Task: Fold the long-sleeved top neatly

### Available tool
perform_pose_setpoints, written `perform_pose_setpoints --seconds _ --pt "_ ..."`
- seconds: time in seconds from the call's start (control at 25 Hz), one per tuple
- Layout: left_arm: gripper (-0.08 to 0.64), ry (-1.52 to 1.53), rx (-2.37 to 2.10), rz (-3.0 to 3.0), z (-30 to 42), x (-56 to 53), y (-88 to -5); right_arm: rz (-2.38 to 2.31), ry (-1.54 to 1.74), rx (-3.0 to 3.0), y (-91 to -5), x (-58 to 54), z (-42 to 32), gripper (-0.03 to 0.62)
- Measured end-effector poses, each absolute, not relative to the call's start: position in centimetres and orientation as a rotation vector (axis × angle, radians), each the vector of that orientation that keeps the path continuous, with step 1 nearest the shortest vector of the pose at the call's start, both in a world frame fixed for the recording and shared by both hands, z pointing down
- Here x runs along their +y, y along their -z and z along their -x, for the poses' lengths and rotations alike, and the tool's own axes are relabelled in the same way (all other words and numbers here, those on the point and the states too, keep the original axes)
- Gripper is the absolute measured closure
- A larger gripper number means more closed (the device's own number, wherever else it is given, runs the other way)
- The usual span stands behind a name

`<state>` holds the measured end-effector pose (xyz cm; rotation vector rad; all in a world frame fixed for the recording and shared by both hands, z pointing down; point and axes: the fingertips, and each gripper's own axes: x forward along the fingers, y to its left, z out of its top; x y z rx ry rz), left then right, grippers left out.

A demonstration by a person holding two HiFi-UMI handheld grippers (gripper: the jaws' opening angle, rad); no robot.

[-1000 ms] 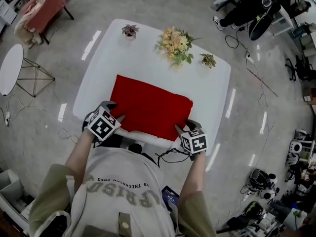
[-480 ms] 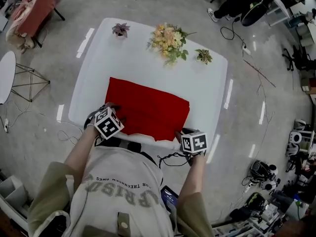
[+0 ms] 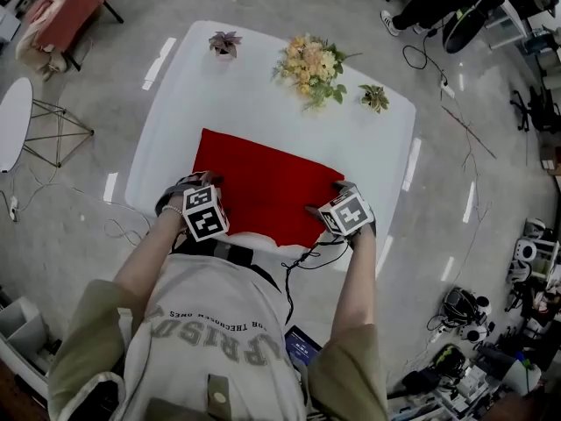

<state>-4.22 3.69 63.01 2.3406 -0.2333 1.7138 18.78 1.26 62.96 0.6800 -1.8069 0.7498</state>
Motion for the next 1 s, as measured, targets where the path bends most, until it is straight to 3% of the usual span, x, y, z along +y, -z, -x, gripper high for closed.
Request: perform_pose_setpoints --seconds 0.36,0.56,0.8,1.0 --pt "0.216 -1.612 -0.350 -2.433 5.4 4.8 -59.6 -0.846 -0.621 -1.962 -58.6 5.0 -14.7 0.183" --pt "0.202 -1.753 -0.361 -2.417 6.0 7.2 -62.9 -0.910 -0.553 -1.825 -63.4 10.0 -13.3 0.183" --pt "0.198 -1.692 -0.395 -2.435 6.1 7.0 -63.5 -0.947 -0.494 -1.886 -63.8 10.0 -13.3 0.183" --pt "0.193 -1.305 -0.618 -2.483 6.1 5.6 -57.3 -1.225 -0.475 -2.173 -54.5 8.1 -13.6 0.183"
